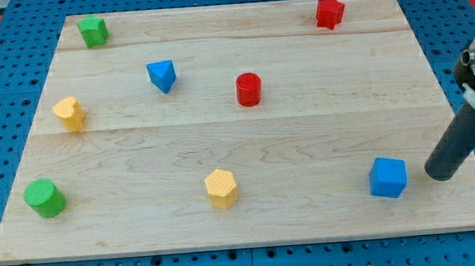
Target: Drag blue cube diagonal to the red circle
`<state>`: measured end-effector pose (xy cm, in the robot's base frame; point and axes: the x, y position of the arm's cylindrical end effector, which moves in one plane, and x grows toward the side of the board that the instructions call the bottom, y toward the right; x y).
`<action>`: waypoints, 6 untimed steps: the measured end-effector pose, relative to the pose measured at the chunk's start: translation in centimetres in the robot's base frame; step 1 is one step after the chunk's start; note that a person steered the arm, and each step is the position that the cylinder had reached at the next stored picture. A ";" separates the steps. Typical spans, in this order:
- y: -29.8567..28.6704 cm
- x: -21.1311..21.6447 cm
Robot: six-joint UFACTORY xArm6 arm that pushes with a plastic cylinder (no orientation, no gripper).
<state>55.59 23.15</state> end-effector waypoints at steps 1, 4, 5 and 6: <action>-1.9 3.4; -3.7 -2.7; -6.3 -2.9; -8.8 -5.1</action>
<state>50.50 14.34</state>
